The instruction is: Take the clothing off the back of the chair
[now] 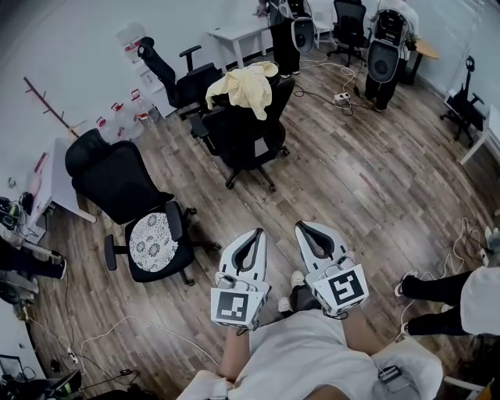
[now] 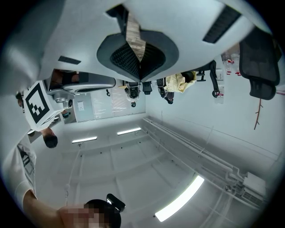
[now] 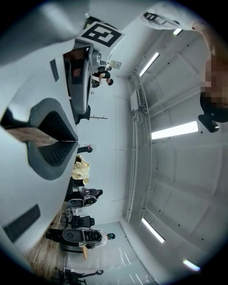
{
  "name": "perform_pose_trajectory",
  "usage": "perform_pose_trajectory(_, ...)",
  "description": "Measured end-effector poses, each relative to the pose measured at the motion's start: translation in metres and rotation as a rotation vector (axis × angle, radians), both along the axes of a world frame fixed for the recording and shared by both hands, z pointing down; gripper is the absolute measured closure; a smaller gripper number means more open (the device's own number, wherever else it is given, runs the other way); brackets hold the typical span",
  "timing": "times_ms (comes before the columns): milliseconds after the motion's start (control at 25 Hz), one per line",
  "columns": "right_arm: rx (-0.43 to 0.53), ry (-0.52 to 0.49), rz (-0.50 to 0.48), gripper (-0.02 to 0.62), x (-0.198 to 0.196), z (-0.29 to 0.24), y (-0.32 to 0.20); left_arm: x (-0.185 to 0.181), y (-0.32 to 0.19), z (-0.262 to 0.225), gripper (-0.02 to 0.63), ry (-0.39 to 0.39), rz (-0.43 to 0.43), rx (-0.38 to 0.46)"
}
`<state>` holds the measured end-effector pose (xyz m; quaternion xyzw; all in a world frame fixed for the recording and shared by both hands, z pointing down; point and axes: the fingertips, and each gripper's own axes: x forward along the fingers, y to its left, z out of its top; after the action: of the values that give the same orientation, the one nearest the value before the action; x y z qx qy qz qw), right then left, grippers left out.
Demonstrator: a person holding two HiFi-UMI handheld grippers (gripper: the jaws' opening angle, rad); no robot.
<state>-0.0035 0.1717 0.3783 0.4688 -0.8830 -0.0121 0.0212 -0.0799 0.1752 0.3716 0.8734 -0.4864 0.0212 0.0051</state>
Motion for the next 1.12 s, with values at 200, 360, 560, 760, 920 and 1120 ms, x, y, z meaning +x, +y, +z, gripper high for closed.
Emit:
perform_pose_trajectory(200,-0.003,0.000,-0.011,0.574,0.004,0.001,-0.025,0.005,-0.022,0.004,0.588,0.006,-0.002,0.004)
perform_pose_trajectory(360,-0.001,-0.006,-0.023,0.574,0.010,0.001,-0.045,0.011,-0.041,0.003,0.588,-0.002,-0.014,0.003)
perform_pose_trajectory(560,-0.007,-0.009,-0.033,0.574,0.018,0.003,-0.073,0.018,-0.069,0.004,0.588,-0.013,-0.026,-0.004)
perform_pose_trajectory(760,-0.003,-0.016,-0.048,0.574,0.029,0.001,-0.096,0.029,-0.092,0.002,0.588,-0.018,-0.042,-0.006)
perform_pose_trajectory(920,-0.003,-0.015,-0.067,0.574,0.039,-0.002,-0.115,0.038,-0.110,0.000,0.588,-0.018,-0.061,-0.003)
perform_pose_trajectory(1120,0.010,-0.021,-0.095,0.574,0.048,-0.004,-0.135,0.048,-0.128,-0.001,0.588,-0.024,-0.085,0.002)
